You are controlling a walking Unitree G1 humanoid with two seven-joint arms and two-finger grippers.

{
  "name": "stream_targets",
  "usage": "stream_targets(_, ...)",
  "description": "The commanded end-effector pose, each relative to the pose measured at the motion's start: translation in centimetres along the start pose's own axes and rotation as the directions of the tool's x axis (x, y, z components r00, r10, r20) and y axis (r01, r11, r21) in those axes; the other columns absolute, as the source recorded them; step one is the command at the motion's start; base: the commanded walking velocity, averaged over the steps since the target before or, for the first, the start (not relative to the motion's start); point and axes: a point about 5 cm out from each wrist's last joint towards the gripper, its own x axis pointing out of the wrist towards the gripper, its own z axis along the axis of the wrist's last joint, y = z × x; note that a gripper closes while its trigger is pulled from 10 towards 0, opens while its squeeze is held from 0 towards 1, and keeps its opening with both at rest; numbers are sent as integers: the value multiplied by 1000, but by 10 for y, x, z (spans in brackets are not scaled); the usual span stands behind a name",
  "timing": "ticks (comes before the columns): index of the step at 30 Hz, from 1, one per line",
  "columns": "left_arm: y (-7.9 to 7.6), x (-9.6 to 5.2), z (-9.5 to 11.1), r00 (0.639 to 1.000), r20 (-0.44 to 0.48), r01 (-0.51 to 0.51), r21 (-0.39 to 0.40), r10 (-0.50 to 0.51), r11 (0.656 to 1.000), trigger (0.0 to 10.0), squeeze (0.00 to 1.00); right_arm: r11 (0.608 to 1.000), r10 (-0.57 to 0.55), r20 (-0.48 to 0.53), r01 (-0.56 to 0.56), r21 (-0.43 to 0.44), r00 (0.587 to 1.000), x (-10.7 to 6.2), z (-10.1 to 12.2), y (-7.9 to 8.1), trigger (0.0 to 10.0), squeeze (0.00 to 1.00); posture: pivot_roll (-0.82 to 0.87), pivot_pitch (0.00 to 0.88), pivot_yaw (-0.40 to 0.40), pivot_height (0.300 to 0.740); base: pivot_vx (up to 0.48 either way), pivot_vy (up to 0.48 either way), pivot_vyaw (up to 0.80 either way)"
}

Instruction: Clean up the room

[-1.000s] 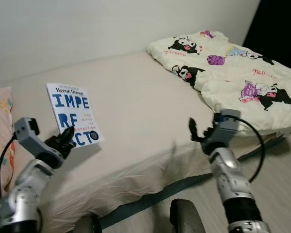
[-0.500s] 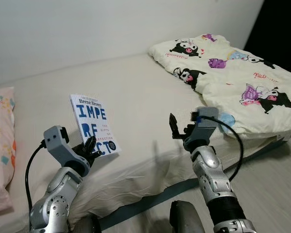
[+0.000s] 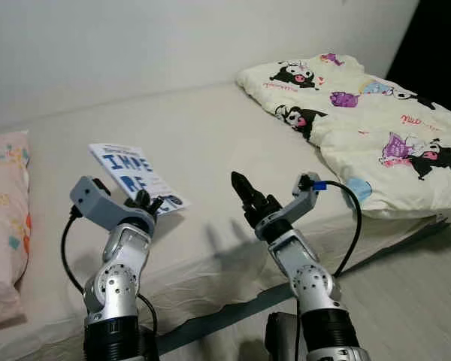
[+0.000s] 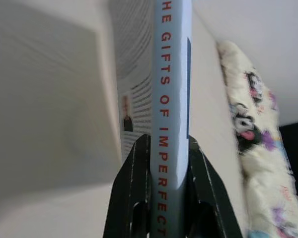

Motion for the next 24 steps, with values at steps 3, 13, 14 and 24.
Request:
stream_targets(3,-22,-7,-9,995,-61,74,-152,-84,986,0,0,980,79,-32,-71,185,996,24,-18,26,10000,1000,-18,128,4,558,0,0,0)
stream_targets(13,-33,-9,-3,991,-37,125,-124,-131,984,0,0,997,58,-94,-63,-54,994,27,-20,29,10000,0,-11,127,-4,558,0,0,0)
stream_targets(14,-33,-9,-3,990,-35,134,-75,-137,988,0,0,986,52,-86,-65,-153,995,26,-17,29,10000,0,-13,128,-4,558,0,0,0)
stream_targets(24,-38,-8,0,980,-36,199,55,-197,979,0,0,972,71,-56,-82,-220,996,21,-1,28,10000,0,-24,119,1,573,0,0,0)
